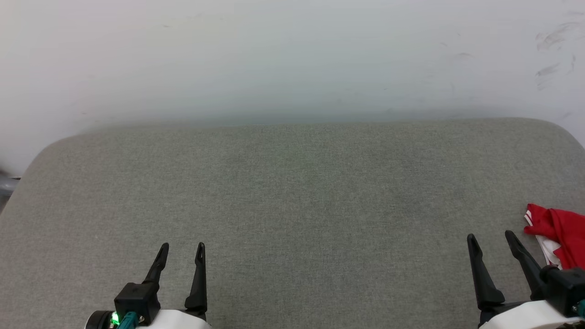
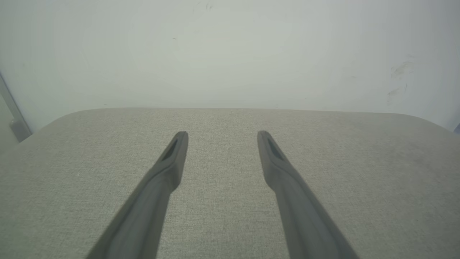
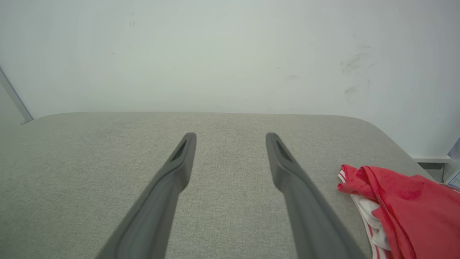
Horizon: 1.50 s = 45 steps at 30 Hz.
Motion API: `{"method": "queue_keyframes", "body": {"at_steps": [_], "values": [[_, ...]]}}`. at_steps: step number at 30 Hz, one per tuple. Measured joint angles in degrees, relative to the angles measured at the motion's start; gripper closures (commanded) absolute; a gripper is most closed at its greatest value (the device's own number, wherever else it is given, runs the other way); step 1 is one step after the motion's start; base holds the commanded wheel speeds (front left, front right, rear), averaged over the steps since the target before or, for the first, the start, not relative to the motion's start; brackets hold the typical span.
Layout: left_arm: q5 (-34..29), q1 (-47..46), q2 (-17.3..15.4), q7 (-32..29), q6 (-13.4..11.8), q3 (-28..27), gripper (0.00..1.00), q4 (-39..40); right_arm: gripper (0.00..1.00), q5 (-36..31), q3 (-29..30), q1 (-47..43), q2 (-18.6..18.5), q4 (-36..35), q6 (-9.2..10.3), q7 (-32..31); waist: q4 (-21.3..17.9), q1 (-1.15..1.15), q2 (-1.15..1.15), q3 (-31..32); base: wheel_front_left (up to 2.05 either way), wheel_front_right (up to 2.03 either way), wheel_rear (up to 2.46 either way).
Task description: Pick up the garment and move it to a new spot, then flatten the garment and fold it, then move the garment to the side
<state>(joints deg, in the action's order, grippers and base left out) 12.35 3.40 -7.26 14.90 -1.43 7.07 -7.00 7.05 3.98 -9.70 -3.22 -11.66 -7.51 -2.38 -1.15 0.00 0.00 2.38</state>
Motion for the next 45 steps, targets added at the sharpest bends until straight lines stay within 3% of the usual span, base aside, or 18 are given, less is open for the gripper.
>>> {"method": "queue_keyframes", "body": {"at_steps": [11,12,16,45], "values": [[0.26,-0.65,-0.03,0.09,0.29,0.25,0.0,-0.76,0.0,0.01,-0.34,0.74,0.08,1.14,0.0,0.3,-0.29,0.0,0.0,-0.1,0.0,0.0,0.0],[0.36,-0.63,0.07,0.03,0.36,0.21,1.0,-1.0,1.0,0.02,-0.4,0.8,0.08,1.44,0.0,0.29,-0.29,0.01,0.0,-0.11,0.0,0.0,0.0],[1.07,0.79,0.59,-0.48,0.42,0.19,1.0,-3.0,1.0,0.69,-0.55,-0.18,0.11,3.58,0.0,0.24,-0.28,0.01,0.0,-0.14,0.0,0.0,0.0],[28.62,-2.03,1.97,-7.84,3.26,-4.45,1.0,-4.5,1.0,31.12,-0.76,4.44,-0.35,11.36,0.0,-0.27,0.05,0.01,0.0,-0.71,0.0,0.0,0.0]]}}
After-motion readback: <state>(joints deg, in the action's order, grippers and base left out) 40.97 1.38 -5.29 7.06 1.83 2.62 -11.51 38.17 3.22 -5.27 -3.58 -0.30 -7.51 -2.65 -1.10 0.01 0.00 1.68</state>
